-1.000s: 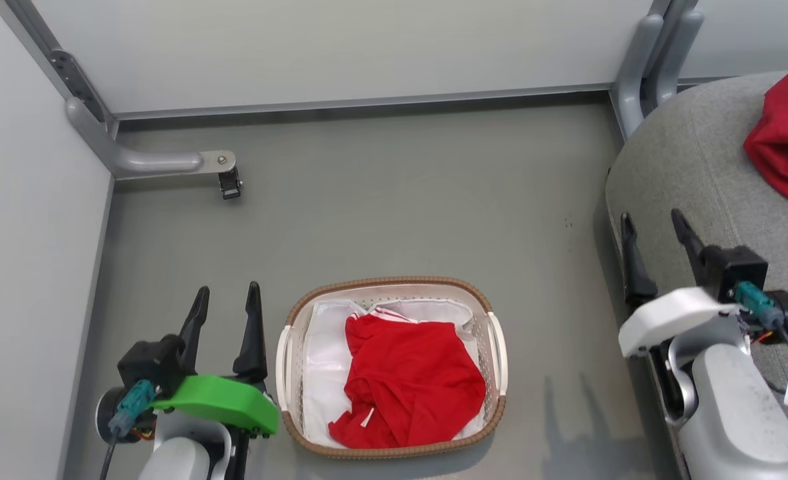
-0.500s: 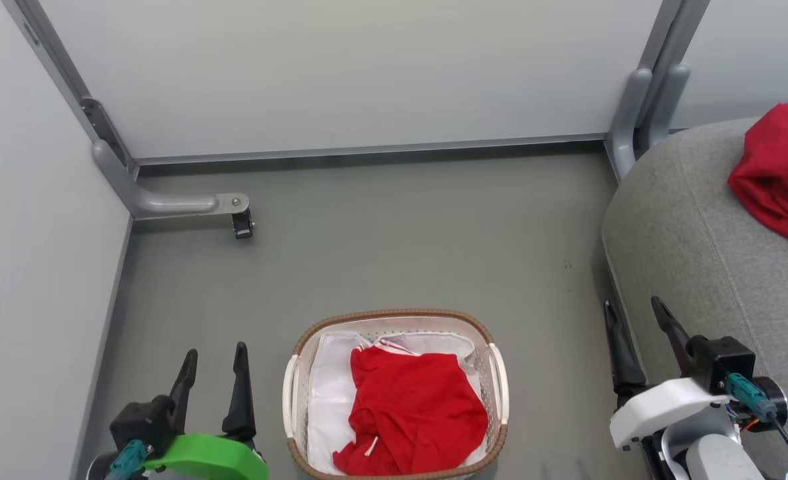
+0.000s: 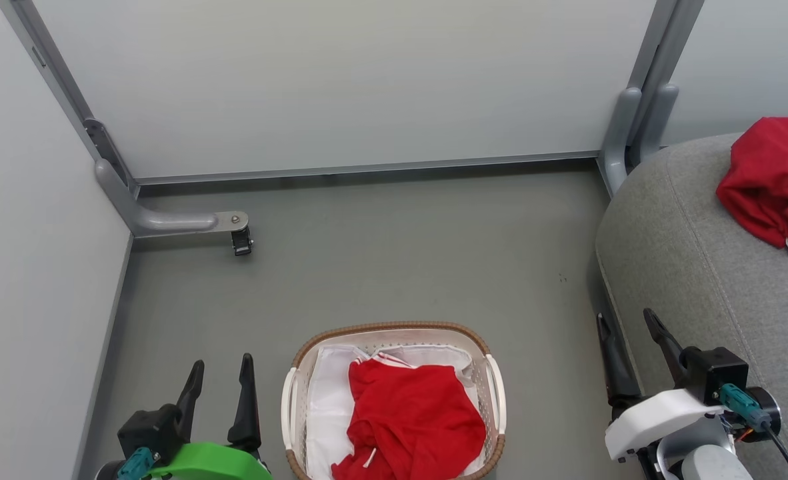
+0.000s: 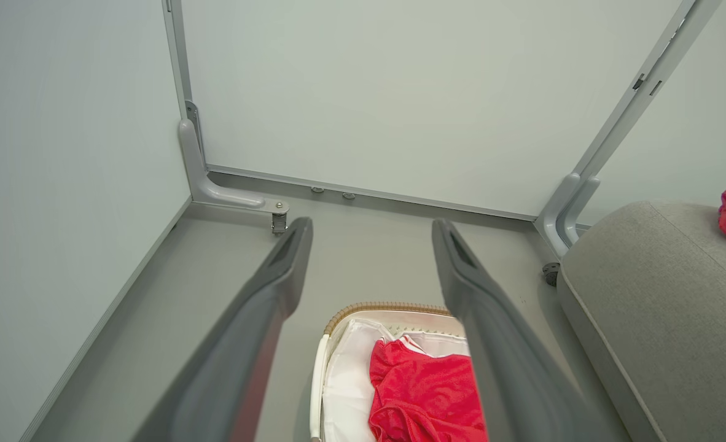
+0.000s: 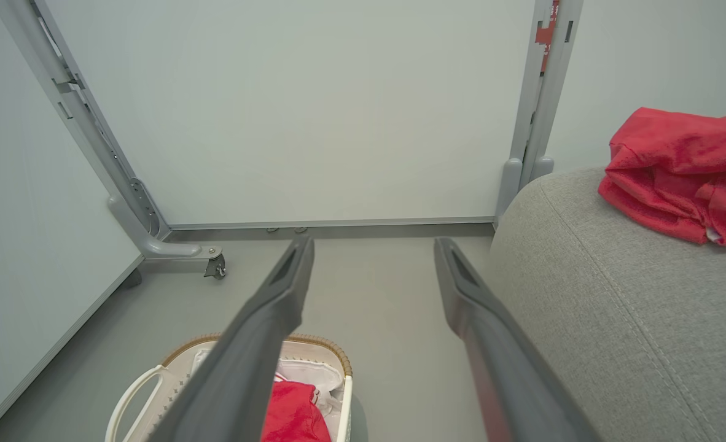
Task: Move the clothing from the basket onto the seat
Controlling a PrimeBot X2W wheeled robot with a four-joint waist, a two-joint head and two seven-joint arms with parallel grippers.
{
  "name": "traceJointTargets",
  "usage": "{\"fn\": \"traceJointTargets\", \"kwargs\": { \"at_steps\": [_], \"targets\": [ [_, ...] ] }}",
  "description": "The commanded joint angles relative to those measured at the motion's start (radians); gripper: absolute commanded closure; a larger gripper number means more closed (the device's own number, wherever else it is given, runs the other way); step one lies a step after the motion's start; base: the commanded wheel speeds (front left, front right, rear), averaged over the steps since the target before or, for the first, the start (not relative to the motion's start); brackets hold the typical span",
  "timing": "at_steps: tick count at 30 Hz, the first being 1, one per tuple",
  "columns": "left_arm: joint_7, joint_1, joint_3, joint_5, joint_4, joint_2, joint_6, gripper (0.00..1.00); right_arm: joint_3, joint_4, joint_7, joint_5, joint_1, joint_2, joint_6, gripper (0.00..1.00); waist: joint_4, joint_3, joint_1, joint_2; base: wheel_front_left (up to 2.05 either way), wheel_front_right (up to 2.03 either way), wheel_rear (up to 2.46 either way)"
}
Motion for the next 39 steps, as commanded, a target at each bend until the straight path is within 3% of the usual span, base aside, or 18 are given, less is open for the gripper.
{"fn": "traceJointTargets", "kwargs": {
  "at_steps": [1, 24, 30, 39],
  "targets": [
    [-0.001, 0.008, 0.005, 0.011, 0.004, -0.003, -0.006, 0.00, -0.001, -0.004, -0.005, -0.002, 0.013, -0.004, -0.001, 0.00, 0.000, 0.000, 0.0001, 0.0000, 0.00, 0.00, 0.00],
    [-0.001, -0.070, -0.022, 0.057, 0.044, -0.008, -0.030, 0.00, -0.026, -0.009, -0.005, -0.021, -0.014, -0.004, -0.001, 0.00, 0.005, 0.043, 0.0001, 0.0000, 0.00, 0.00, 0.00],
    [0.015, -0.207, -0.081, 0.104, 0.102, -0.004, -0.043, 0.00, -0.057, -0.035, -0.005, -0.046, -0.058, -0.004, -0.001, 0.00, -0.008, 0.137, 0.0001, 0.0000, 0.00, 0.00, 0.00],
    [0.075, -0.464, -0.233, 0.151, 0.269, -0.034, -0.073, 0.00, -0.101, -0.090, -0.005, -0.070, -0.197, -0.003, -0.001, 0.00, -0.059, 0.391, 0.0001, 0.0000, 0.00, 0.00, 0.00]
  ]
}}
